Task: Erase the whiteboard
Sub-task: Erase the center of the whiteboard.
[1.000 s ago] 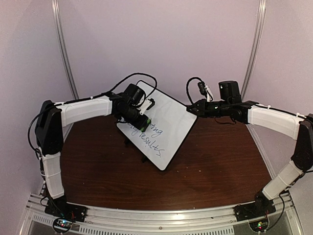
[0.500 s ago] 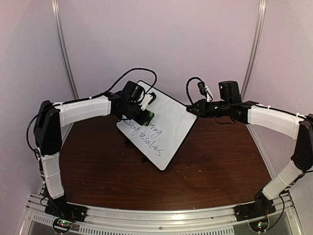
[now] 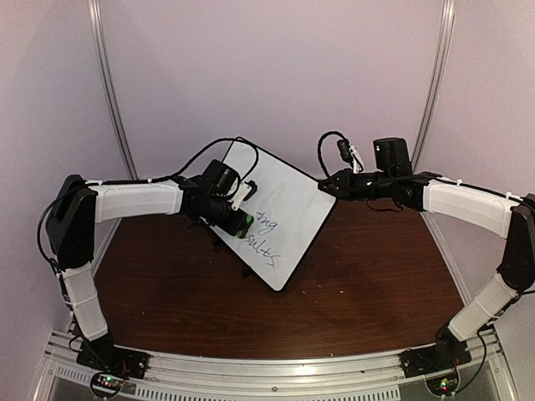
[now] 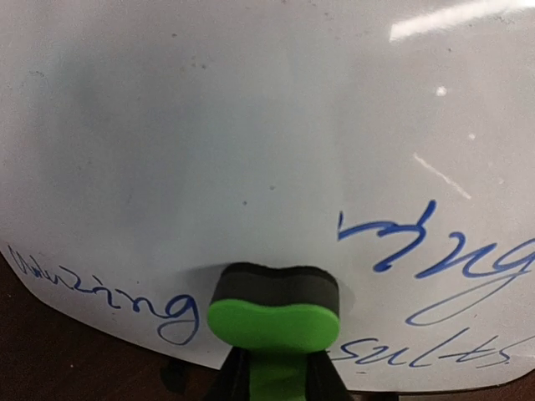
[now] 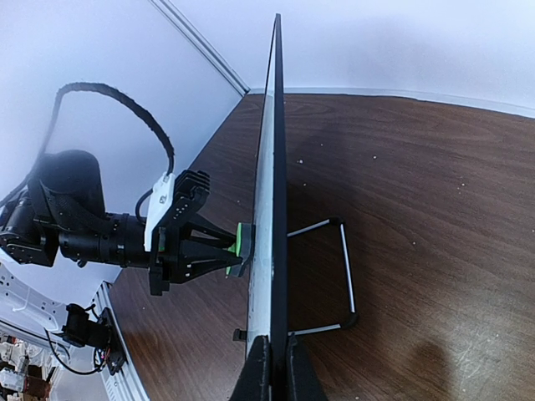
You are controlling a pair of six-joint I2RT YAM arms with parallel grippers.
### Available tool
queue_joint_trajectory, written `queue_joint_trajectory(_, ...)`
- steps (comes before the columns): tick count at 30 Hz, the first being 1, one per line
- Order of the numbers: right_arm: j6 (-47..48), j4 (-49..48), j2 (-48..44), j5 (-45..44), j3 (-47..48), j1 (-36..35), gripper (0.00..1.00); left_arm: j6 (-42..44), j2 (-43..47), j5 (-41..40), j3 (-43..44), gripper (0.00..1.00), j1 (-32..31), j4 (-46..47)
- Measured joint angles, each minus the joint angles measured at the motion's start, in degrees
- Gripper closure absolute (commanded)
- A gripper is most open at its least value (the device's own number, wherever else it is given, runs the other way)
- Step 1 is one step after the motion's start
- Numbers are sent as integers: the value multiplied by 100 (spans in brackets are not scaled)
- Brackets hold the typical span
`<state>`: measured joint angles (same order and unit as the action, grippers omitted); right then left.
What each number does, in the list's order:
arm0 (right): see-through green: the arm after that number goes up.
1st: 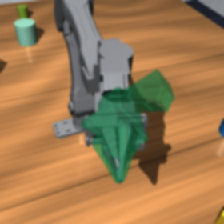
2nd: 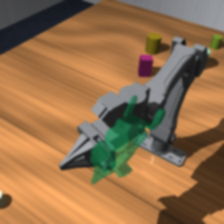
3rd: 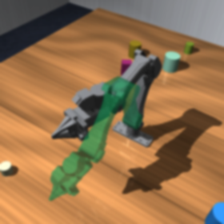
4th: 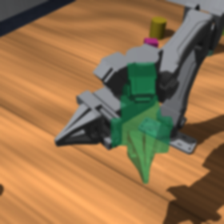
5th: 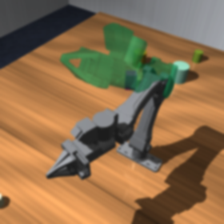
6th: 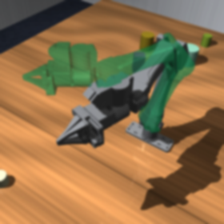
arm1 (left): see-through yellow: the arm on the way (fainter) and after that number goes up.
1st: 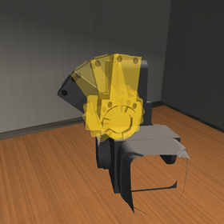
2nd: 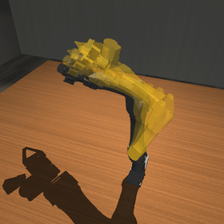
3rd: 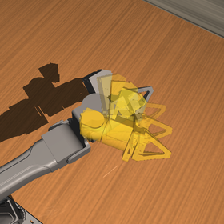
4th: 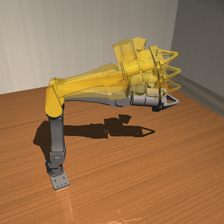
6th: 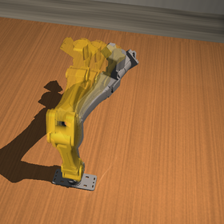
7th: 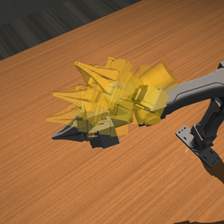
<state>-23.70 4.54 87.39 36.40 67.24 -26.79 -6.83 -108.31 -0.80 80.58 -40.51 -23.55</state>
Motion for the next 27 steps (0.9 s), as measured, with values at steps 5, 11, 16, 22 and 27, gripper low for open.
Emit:
queue_joint_trajectory(5,2,-2,0,0,0,0,100,4,-94,52,328,94,-2,-308)
queue_joint_trajectory(11,2,-2,0,0,0,0,100,13,-282,76,1043,94,-50,-525)
queue_joint_trajectory(16,24,-15,0,11,2,-9,100,7,-278,72,1029,94,-83,-369)
queue_joint_trajectory(22,46,-44,0,22,2,-24,100,-61,72,103,133,94,-142,127)
queue_joint_trajectory(27,44,-46,0,20,2,-24,100,-129,162,109,-280,94,-245,122)
